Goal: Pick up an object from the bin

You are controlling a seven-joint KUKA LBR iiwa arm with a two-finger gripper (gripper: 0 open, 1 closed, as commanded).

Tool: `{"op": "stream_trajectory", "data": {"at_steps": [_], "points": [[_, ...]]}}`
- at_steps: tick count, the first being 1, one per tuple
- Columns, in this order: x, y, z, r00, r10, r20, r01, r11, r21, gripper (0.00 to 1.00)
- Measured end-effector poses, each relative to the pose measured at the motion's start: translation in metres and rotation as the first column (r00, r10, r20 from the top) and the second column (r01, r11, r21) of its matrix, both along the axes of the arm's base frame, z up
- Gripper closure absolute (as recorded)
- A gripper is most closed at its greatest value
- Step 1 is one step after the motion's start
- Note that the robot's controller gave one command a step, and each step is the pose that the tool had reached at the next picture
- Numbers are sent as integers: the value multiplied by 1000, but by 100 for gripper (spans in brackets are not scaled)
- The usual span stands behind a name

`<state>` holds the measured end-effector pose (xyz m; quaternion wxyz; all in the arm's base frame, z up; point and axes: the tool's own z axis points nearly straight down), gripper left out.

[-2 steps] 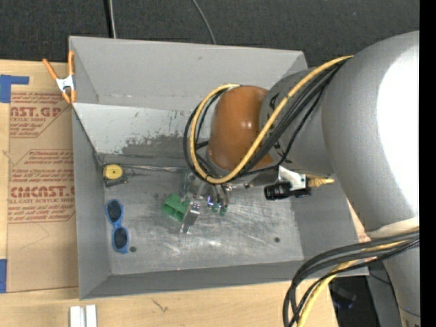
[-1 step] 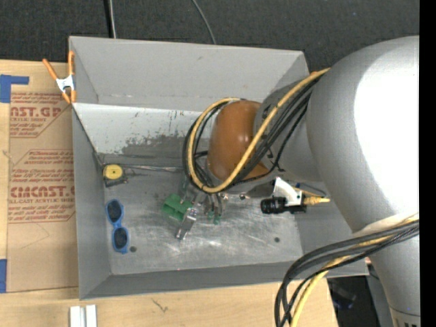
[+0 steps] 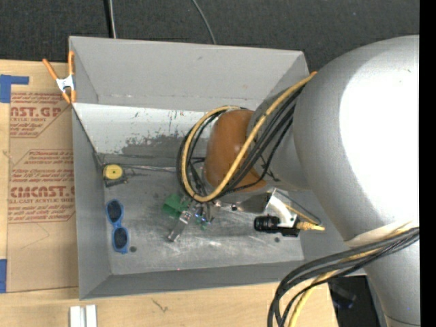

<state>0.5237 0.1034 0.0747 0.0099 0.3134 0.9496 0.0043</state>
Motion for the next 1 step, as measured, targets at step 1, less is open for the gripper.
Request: {"op": "stream_trajectory", "data": {"at_steps": [1], "points": [[-1,2,1,1000,2,-8,-2,1000,3,100]]}}
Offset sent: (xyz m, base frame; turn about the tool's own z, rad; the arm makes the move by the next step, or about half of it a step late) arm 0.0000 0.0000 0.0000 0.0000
